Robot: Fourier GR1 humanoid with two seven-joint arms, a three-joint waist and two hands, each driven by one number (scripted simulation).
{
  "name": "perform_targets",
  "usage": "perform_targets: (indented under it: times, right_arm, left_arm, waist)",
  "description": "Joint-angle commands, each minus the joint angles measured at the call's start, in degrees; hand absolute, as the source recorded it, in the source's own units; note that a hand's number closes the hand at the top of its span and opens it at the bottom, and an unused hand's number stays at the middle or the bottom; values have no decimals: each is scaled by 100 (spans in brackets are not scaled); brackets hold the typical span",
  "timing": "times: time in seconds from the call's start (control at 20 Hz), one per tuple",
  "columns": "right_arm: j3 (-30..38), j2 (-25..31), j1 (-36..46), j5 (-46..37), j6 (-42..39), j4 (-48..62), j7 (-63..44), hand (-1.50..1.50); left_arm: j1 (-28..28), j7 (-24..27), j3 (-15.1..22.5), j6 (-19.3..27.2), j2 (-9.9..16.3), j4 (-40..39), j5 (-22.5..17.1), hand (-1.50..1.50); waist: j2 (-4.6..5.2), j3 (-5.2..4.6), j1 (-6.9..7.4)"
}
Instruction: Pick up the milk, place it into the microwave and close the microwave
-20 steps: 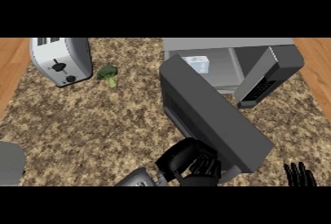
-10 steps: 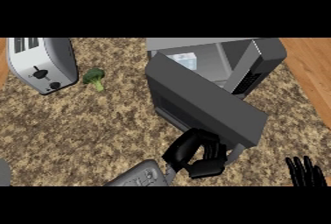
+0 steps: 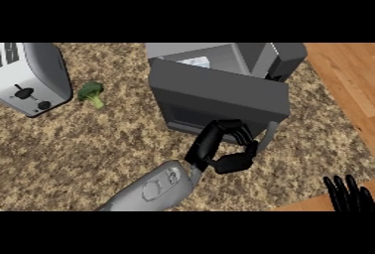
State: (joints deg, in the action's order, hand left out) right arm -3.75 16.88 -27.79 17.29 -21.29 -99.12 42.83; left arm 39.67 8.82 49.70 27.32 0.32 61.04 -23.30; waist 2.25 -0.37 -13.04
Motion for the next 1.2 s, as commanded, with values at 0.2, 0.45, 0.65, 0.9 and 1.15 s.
perform_targets:
  times: [0.2, 0.45, 0.65, 0.9, 1.15]
  right_arm:
    - [-182, 243, -113, 211, -332, -525, -165, -150]
    - [-138, 387, -159, 476, -416, -755, -290, -150]
    - [-175, 471, -257, 559, -427, -941, -410, -150]
    - [-153, 571, -296, 695, -480, -1115, -478, -150]
    - [-166, 737, -346, 868, -609, -1360, -600, -150]
  left_arm:
    - [672, 470, -541, 218, -31, -444, -914, 150]
    - [1036, 696, -690, 171, -31, -877, -1188, 150]
    - [1286, 805, -833, 192, -31, -1194, -1430, 150]
    - [1560, 1026, -958, 135, -32, -1573, -1657, 150]
    - [1645, 1223, -974, 83, -31, -1690, -1859, 150]
  waist:
    - [114, -5, -353]
    - [176, 8, -546]
    - [211, 11, -686]
    - [242, 20, -754]
    - [265, 18, -842]
